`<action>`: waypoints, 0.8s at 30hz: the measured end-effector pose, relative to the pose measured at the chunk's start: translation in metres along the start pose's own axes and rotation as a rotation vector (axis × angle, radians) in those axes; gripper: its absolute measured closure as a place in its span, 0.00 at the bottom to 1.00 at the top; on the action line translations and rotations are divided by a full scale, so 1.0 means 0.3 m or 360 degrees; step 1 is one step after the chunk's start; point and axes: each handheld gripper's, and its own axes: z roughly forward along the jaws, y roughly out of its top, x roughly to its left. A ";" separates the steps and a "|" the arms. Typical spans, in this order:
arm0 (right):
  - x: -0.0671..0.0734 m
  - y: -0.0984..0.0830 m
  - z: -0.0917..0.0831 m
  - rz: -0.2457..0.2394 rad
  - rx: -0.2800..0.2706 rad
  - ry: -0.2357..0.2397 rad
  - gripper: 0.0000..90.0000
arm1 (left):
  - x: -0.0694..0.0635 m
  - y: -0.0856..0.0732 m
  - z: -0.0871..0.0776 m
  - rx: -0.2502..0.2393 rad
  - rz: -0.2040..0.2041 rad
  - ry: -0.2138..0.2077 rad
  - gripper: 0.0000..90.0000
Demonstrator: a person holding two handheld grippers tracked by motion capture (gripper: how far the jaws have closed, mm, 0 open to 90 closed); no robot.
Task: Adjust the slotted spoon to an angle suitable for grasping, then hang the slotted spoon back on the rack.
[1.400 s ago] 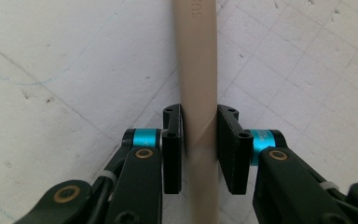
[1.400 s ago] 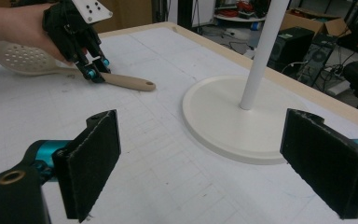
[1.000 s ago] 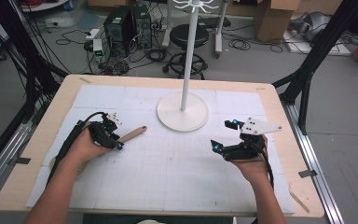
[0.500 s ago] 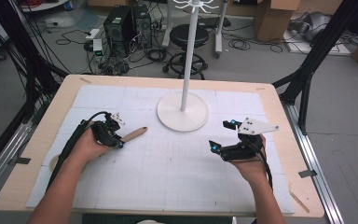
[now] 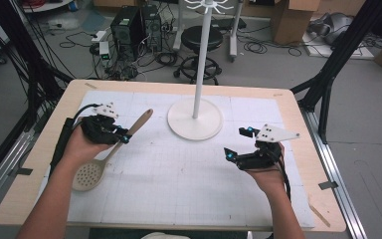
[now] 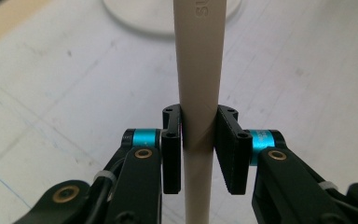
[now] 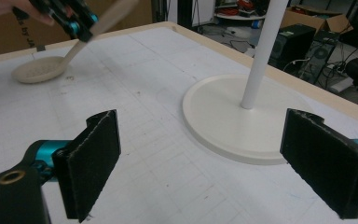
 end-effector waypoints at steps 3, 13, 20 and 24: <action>-0.004 -0.001 -0.001 0.0015 0.0002 -0.0003 0.12 | -0.002 0.027 -0.042 -0.0088 0.0009 -0.0025 0.81; -0.015 -0.003 -0.015 0.0033 -0.0032 -0.0003 0.12 | -0.030 0.086 -0.113 -0.0255 0.0080 -0.0115 0.81; -0.010 0.000 -0.016 0.0019 -0.0038 0.0011 0.12 | -0.037 0.121 -0.145 -0.0269 0.0109 -0.0103 0.81; -0.010 0.005 -0.020 0.0015 -0.0042 0.0011 0.12 | -0.033 0.147 -0.169 -0.0309 0.0118 -0.0100 0.81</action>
